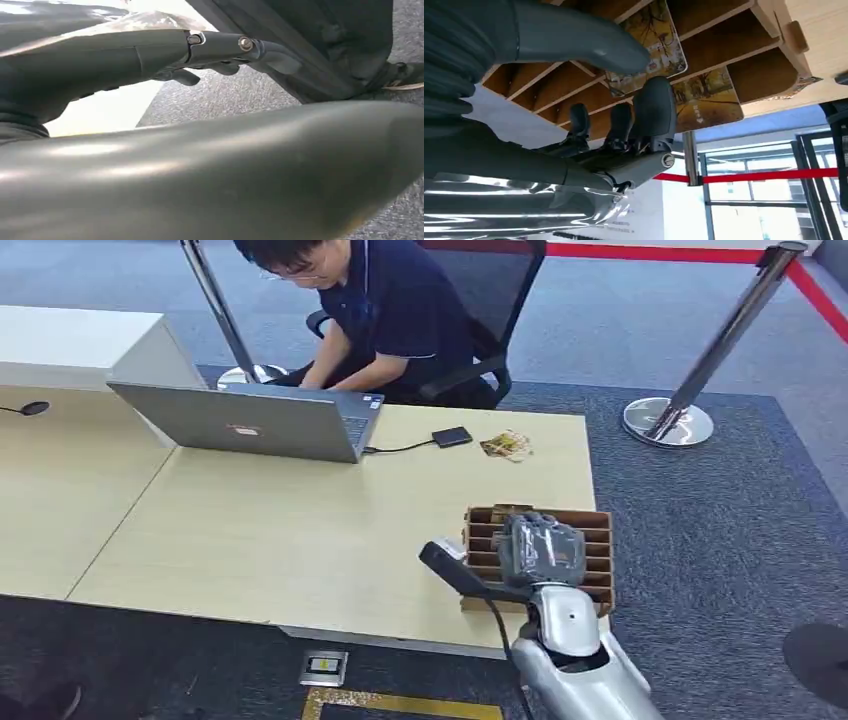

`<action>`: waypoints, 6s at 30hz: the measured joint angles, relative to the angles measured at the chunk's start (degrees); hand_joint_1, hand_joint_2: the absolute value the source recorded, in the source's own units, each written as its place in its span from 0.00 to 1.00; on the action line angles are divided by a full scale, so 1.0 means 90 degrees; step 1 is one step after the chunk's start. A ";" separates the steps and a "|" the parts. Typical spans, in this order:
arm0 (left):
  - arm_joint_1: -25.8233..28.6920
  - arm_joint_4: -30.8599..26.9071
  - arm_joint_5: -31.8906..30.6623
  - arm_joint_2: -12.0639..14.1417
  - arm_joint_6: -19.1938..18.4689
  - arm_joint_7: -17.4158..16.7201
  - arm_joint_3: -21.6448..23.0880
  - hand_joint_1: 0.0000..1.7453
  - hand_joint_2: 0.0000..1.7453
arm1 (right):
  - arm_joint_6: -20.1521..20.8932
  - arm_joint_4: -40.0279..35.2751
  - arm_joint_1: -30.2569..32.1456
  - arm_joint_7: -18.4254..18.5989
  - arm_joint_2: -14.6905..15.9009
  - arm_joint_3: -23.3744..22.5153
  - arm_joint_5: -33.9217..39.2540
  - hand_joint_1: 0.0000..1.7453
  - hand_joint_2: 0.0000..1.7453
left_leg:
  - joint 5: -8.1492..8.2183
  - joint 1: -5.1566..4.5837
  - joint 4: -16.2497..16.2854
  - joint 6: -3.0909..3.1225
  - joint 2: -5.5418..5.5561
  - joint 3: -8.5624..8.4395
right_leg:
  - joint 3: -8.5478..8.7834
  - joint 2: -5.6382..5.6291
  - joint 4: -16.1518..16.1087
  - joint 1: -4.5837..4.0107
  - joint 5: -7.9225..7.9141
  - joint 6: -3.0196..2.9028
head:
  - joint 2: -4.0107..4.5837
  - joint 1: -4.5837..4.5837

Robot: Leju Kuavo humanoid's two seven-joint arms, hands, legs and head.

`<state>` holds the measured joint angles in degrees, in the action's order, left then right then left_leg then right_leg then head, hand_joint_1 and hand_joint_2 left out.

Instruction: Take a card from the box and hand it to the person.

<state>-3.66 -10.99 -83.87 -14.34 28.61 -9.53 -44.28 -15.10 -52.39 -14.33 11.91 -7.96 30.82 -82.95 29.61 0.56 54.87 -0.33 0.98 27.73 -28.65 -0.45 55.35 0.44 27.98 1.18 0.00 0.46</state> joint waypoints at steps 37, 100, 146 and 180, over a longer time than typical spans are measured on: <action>0.0000 0.0002 -0.0167 0.0002 -0.0010 0.0000 0.0046 0.00 0.00 | 0.0104 -0.0199 -0.0012 -0.0002 0.0017 0.0002 0.0056 0.49 1.00 | 0.0000 0.0000 0.0000 0.0000 0.0000 0.0001 | 0.0001 0.0000 0.0000 0.0000 0.0000 0.0000 | 0.0000 0.0000; -0.0001 0.0002 -0.0260 0.0002 -0.0024 0.0075 0.0056 0.00 0.00 | -0.0075 -0.0119 0.0271 0.0017 -0.0005 -0.0070 0.0027 0.86 1.00 | 0.0000 0.0000 0.0000 0.0000 0.0000 0.0003 | -0.0003 0.0000 -0.0001 0.0000 0.0000 0.0000 | 0.0000 0.0000; -0.0032 0.0002 -0.0085 0.0002 0.0044 0.0058 0.0058 0.00 0.00 | 0.0347 -0.0164 -0.2055 -0.0646 -0.0641 -0.0095 0.1370 0.88 1.00 | -0.0006 0.0001 0.0000 -0.0006 -0.0003 0.0003 | -0.0005 0.0000 0.0008 0.0000 -0.0004 -0.0004 | 0.0000 0.0000; -0.0035 0.0007 -0.0226 0.0005 0.0036 0.0022 0.0151 0.00 0.00 | -0.0272 0.3041 -0.3130 0.0182 -0.0920 -0.0376 0.0714 0.00 0.00 | -0.0006 0.0000 0.0002 -0.0005 -0.0001 0.0005 | -0.0008 0.0000 0.0005 0.0000 -0.0004 -0.0004 | 0.0000 0.0000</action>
<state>-3.97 -10.93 -85.90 -14.29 28.94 -9.33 -42.93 -17.55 -25.03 -42.50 13.55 -16.24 27.43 -76.52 29.56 0.57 54.89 -0.37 0.97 27.78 -28.72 -0.45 55.39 0.44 27.94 1.15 0.00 0.46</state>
